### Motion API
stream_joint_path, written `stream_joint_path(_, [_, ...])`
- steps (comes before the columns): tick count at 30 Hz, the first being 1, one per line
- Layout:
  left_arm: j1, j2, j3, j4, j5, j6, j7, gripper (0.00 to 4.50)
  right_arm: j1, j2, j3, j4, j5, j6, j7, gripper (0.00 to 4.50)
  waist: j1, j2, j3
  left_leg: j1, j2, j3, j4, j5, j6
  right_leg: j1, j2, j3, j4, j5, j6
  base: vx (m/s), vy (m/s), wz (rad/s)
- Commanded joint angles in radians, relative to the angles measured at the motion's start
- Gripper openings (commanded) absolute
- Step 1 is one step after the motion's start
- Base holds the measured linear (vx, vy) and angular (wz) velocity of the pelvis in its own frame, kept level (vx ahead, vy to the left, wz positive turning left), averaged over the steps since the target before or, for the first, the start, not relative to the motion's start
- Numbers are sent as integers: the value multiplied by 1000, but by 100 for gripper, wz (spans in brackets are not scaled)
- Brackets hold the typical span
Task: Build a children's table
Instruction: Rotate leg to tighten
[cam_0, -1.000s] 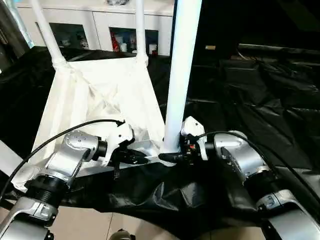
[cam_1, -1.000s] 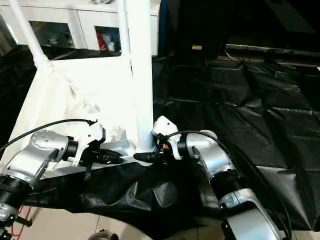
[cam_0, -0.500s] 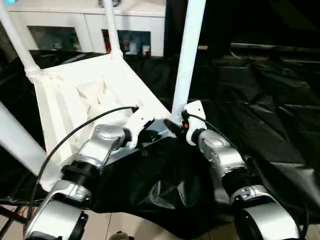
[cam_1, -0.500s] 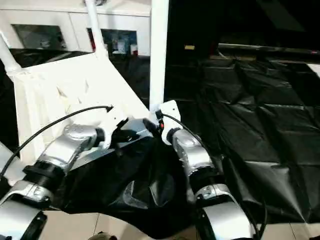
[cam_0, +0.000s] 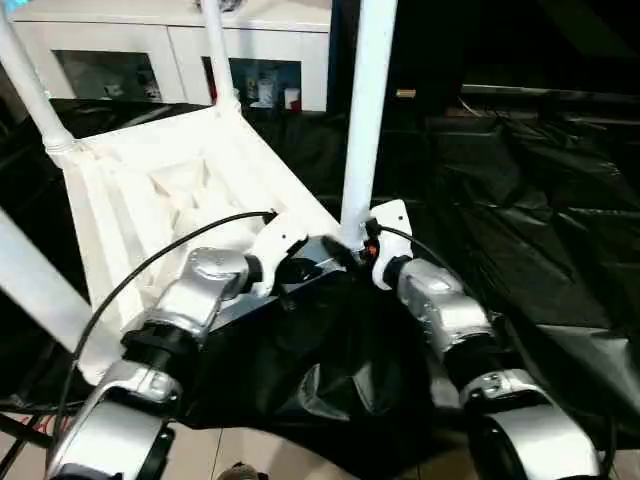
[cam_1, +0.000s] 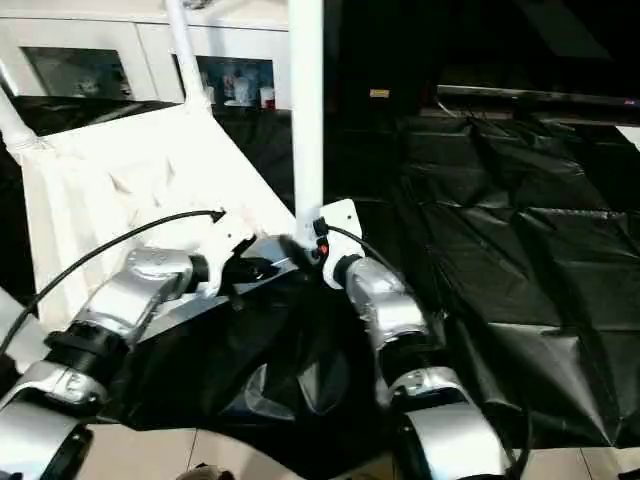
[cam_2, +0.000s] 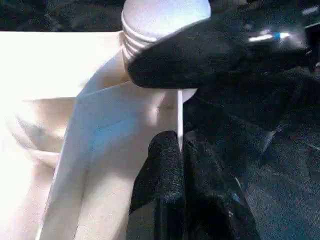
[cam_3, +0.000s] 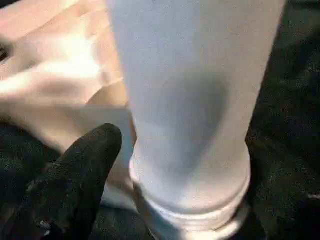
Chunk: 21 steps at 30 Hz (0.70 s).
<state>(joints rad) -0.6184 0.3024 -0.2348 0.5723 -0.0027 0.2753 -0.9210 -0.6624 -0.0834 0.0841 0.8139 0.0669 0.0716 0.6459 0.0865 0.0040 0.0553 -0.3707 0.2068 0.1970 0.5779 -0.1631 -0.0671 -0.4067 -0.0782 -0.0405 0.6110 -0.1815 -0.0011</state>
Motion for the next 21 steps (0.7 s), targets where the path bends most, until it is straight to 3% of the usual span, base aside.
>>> stream_joint_path(1, [10,-4,-10,-47,-35,-48,-61,0,4,-9,49,-44,-15,0,96,439,2,2,-72,13,19,-12,-62,-221,14,51,-52,32,-62,-108,-228,0,0,0])
stream_joint_path(10, [88,112,-65,-156,-71,-85,-302,0,58,-170,109,-188,19,16,403,445,17,5,-69,17,26,-9,-62,-244,21,45,-50,31,-60,-126,-242,0,0,0])
stream_joint_path(14, [108,157,-80,-170,-58,-94,-362,0,79,-204,129,-222,22,21,462,445,22,7,-67,19,26,-10,-66,-277,2,41,-52,32,-65,-186,-228,0,0,0])
stream_joint_path(15, [109,160,-76,-170,-59,-92,-366,0,85,-209,132,-234,27,29,477,417,22,7,-67,19,26,-10,-66,-279,-1,40,-51,32,-65,-186,-228,0,0,0])
stream_joint_path(21, [110,173,-73,-173,-65,-92,-375,0,101,-215,131,-266,35,52,500,369,23,6,-69,18,25,-11,-64,-262,-1,43,-51,32,-62,-153,-233,0,0,0])
